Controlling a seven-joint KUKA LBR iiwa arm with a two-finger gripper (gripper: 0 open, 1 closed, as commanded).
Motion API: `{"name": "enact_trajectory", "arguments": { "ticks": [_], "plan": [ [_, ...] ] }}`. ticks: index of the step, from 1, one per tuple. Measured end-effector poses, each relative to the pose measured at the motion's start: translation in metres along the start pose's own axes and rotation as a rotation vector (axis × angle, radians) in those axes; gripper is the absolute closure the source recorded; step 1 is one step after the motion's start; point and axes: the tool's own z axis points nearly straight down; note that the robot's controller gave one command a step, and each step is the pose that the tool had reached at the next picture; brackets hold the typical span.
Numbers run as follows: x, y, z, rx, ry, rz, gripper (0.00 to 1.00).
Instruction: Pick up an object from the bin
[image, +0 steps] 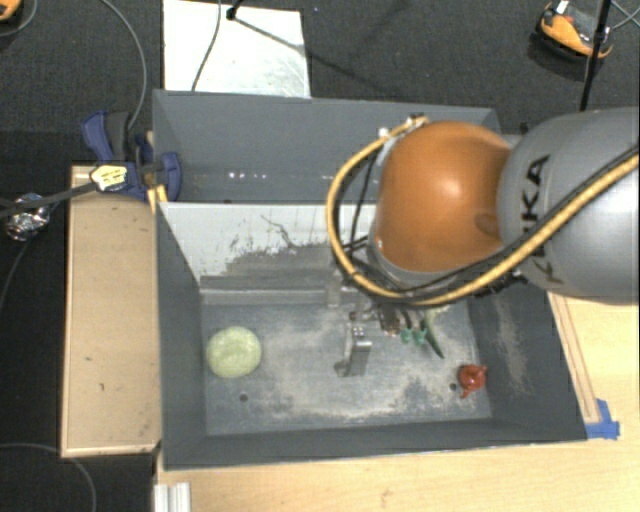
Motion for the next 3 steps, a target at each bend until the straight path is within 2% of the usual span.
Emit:
{"name": "enact_trajectory", "arguments": {
  "ticks": [1,2,3],
  "plan": [
    [-0.025,0.046,0.068,-0.001,-0.004,-0.074,0.00],
    [-0.026,0.086,0.091,0.001,0.004,0.038,0.00],
    [-0.042,0.110,0.096,-0.005,-0.008,0.080,0.00]
  ]
}}
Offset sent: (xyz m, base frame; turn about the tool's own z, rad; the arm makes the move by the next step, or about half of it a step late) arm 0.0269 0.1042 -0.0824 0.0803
